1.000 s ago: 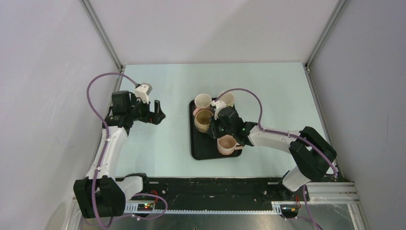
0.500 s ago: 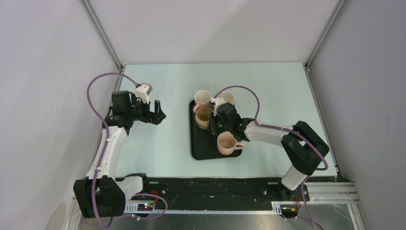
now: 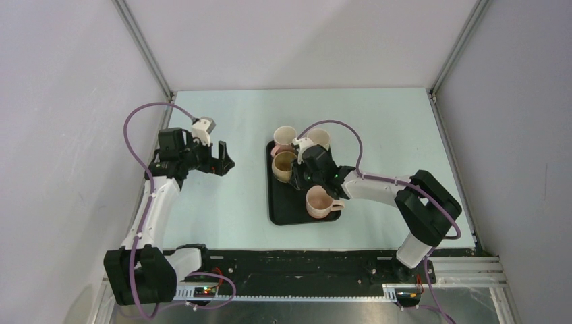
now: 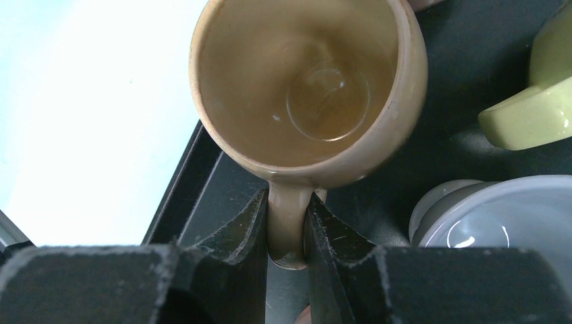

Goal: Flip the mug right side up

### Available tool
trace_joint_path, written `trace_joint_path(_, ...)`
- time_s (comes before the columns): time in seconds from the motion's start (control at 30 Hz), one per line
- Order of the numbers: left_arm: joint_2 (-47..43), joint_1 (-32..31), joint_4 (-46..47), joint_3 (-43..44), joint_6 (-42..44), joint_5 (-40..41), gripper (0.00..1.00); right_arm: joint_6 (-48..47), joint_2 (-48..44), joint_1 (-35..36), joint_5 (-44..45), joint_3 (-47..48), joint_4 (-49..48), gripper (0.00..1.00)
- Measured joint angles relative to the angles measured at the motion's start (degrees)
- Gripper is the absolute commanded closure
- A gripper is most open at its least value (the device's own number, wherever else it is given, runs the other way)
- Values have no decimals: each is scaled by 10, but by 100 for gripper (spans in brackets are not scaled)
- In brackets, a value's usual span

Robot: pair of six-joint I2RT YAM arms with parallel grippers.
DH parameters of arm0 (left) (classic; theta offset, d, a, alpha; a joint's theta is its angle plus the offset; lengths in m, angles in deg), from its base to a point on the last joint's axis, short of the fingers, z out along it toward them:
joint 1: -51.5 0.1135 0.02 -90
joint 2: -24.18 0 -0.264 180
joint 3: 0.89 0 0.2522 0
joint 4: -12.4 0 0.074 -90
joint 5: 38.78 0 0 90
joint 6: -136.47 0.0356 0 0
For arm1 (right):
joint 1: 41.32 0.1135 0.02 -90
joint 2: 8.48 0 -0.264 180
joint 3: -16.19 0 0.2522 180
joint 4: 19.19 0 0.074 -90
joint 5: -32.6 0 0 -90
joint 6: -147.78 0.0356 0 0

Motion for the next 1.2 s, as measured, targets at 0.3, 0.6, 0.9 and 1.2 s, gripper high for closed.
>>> trace_joint_path(0.3,0,0,0,-1,0,-3,0,-1,1,4,0,0,12,85)
trace_joint_path(0.6,0,0,0,-5,0,-7,0,-19,3,19,-6,11,7,41)
trace_joint_path(0.9,1,0,0,-6,0,-16,0,-70,-17,26,-15,52,13,1)
trace_joint_path(1.2,0,0,0,-7,5,-20,0,-218,-120,22,-48,112,105,0)
